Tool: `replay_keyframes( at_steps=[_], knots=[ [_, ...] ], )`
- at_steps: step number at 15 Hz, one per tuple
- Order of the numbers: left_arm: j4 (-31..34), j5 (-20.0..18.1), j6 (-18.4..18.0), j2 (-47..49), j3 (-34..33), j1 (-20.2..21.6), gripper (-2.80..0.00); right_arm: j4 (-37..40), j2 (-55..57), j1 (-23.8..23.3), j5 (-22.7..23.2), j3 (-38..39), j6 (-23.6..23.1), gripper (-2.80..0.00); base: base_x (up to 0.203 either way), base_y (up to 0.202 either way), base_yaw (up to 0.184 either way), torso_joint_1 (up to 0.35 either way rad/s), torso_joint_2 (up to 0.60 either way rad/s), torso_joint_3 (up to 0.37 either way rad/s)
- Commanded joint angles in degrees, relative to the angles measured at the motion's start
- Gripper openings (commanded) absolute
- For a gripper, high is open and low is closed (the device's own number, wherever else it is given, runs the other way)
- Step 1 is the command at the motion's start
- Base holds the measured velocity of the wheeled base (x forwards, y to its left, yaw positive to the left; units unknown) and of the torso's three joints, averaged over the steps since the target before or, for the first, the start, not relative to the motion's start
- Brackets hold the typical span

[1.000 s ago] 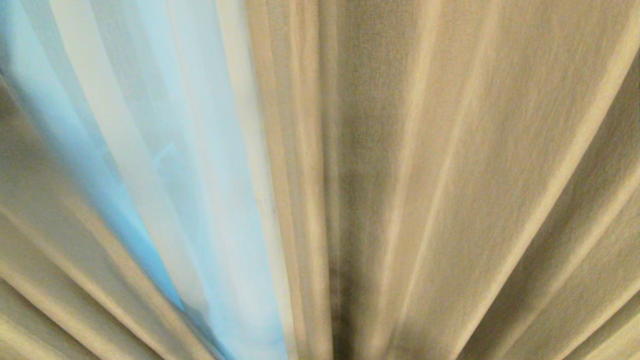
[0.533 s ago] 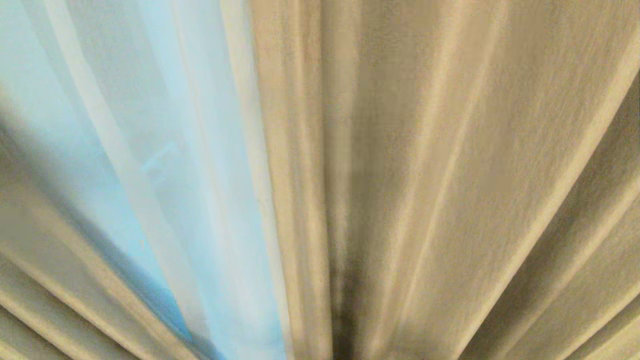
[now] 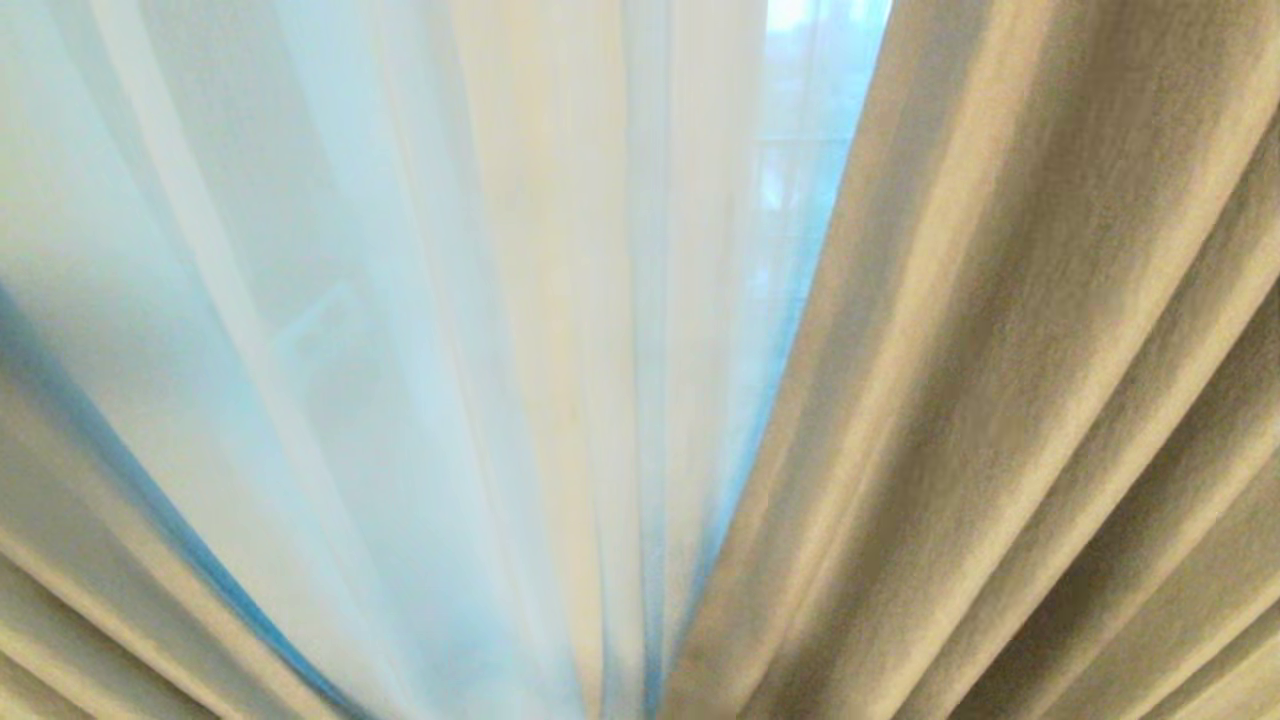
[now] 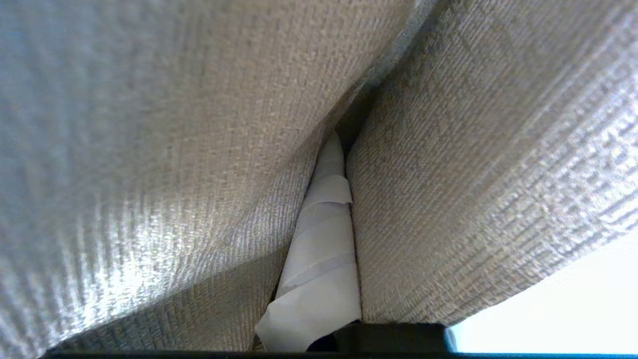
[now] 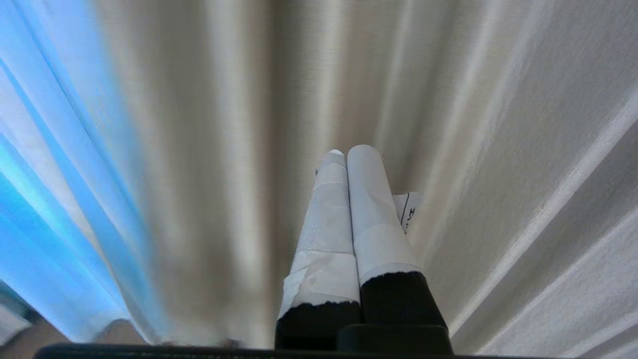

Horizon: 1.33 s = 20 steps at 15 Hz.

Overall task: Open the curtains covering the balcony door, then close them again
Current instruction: Pull the outer curtains open on both sides

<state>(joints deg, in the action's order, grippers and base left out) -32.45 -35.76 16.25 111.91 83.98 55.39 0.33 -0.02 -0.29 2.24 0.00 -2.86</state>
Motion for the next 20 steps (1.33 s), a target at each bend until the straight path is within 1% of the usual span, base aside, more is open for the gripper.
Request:
replay_keyframes(
  at_steps=[1, 11, 12, 14, 17, 18, 20],
  knots=[
    [-0.7, -0.3, 0.1, -0.5, 0.1, 0.0, -2.80, 0.0, 0.0, 0.0, 0.0, 0.0, 0.0, -2.80, 0.000, 0.000, 0.000, 0.000, 0.00, 0.000],
    [-1.3, -0.4, 0.1, -7.3, 0.1, -1.2, -2.80, 0.0, 0.0, 0.0, 0.0, 0.0, 0.0, -2.80, 0.000, 0.000, 0.000, 0.000, 0.00, 0.000],
    [-1.4, -0.5, 0.1, -7.2, 0.1, -1.8, -2.80, 0.0, 0.0, 0.0, 0.0, 0.0, 0.0, -2.80, 0.000, 0.000, 0.000, 0.000, 0.00, 0.000],
    [-1.4, 0.1, 0.1, -7.3, 0.1, -4.4, -2.80, 0.0, 0.0, 0.0, 0.0, 0.0, 0.0, -2.80, 0.000, 0.000, 0.000, 0.000, 0.00, 0.000],
    [-2.6, 0.3, 0.0, -7.6, -2.4, -4.9, -2.80, 0.0, 0.0, 0.0, 0.0, 0.0, 0.0, -2.80, 0.000, 0.000, 0.000, 0.000, 0.00, 0.000],
    [-3.2, 0.3, 0.0, -7.8, -3.3, -4.9, 0.00, 0.0, 0.0, 0.0, 0.0, 0.0, 0.0, -2.80, 0.000, 0.000, 0.000, 0.000, 0.00, 0.000],
    [-3.8, 0.2, -0.1, -7.8, -3.6, -4.8, 0.00, 0.0, 0.0, 0.0, 0.0, 0.0, 0.0, -2.80, 0.000, 0.000, 0.000, 0.000, 0.00, 0.000]
  ],
)
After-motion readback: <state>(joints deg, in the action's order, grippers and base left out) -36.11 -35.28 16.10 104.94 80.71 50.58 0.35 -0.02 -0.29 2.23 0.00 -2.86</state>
